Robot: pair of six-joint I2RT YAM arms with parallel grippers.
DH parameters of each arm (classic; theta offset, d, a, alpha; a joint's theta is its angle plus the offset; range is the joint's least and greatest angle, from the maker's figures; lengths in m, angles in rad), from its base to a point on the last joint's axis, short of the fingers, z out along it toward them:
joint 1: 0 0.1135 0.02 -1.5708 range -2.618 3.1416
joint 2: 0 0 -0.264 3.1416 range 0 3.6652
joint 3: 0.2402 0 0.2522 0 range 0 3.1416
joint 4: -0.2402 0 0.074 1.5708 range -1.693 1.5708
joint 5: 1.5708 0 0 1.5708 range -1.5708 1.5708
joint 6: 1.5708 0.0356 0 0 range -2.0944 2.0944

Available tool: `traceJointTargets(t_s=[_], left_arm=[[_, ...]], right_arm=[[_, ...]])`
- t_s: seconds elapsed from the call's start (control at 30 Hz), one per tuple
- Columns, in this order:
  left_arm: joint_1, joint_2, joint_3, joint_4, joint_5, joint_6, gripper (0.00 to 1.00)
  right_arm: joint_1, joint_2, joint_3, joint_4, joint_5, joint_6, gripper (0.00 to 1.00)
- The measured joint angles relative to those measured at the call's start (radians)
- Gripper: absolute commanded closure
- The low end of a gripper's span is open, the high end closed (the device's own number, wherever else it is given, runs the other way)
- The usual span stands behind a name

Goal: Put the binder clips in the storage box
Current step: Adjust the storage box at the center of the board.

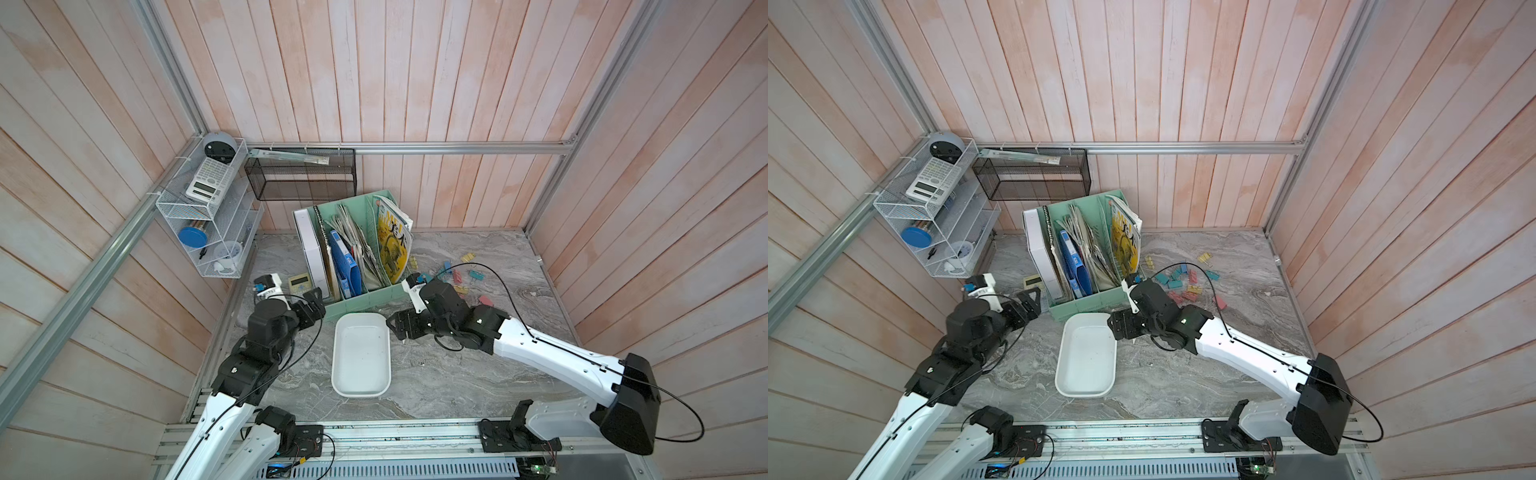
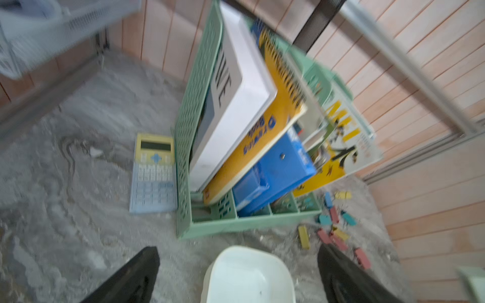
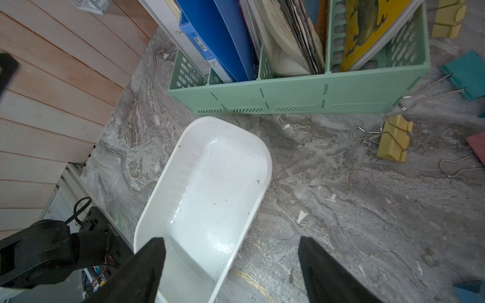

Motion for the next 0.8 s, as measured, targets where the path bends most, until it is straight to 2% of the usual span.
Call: traceJointTargets(t_s=[0.1,0.23,0.37,0.47,0.57,0.63,0.73,0.8], left_arm=[[-0.027,0.072,-0.04,-0.062,0.04,-0.028,0.0],[-0.058,0.258,-0.039,-0.067,0.077,-0.033,0.0],[-0.151,0.447,-0.028,-0.084,0.067,-0.027,0.0],[-0.203,0.562,0.009,-0.095,0.067,0.002,0.15],[-0.214,0.702,0.075,-0.094,0.096,0.044,0.47],[-0.216,0.783,0.111,-0.091,0.119,0.075,0.72],[-0.222,0.862,0.151,-0.09,0.151,0.129,0.83],[-0.228,0.895,0.187,-0.099,0.163,0.176,0.85]], right_arm=[[0.0,-0.109,-0.111,0.009,0.016,0.004,0.14],[0.0,-0.215,-0.195,0.006,0.05,0.011,0.14],[0.0,-0.255,-0.234,0.003,0.087,0.015,0.13],[0.0,-0.249,-0.235,0.003,0.093,0.013,0.13],[0.0,-0.23,-0.235,0.006,0.087,0.005,0.11],[0.0,-0.212,-0.237,0.01,0.086,-0.005,0.1],[0.0,-0.169,-0.229,-0.003,0.09,-0.031,0.1],[0.0,-0.141,-0.212,-0.025,0.099,-0.044,0.09]])
